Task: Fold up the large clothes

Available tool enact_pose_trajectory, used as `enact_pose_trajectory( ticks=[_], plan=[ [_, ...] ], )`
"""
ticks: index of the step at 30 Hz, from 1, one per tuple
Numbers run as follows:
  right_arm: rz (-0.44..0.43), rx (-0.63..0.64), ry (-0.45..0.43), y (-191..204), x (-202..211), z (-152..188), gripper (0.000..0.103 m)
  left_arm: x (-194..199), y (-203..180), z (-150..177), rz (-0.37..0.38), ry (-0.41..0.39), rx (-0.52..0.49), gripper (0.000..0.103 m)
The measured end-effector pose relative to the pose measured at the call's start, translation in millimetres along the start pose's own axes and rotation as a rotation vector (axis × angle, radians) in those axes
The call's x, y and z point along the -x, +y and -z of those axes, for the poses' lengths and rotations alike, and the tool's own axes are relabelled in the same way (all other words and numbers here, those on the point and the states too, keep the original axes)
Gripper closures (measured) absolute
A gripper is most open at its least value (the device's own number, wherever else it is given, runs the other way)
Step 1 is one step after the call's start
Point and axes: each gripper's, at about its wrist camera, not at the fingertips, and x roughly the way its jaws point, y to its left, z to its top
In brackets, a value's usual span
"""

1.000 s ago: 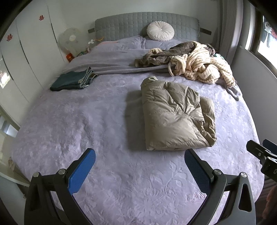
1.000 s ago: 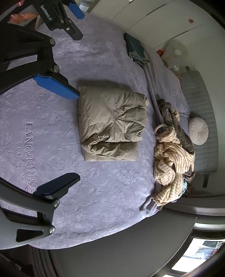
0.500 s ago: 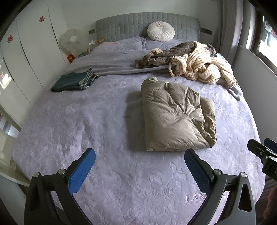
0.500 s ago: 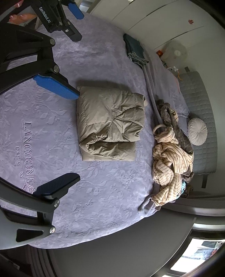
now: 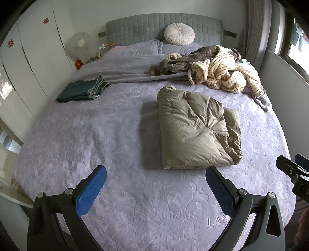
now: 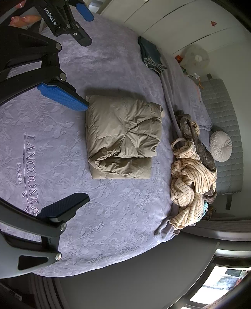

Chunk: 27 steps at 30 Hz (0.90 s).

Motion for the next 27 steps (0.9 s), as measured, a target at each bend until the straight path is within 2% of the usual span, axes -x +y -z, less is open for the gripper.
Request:
enact_pose_trajectory(
  ticks=[27],
  plan=[
    [-0.002, 0.002, 0.002, 0.1, -1.3, -0.8, 0.014, -1.2, 0.1, -1.0, 0.001, 0.004, -0.004, 0.000]
  ],
)
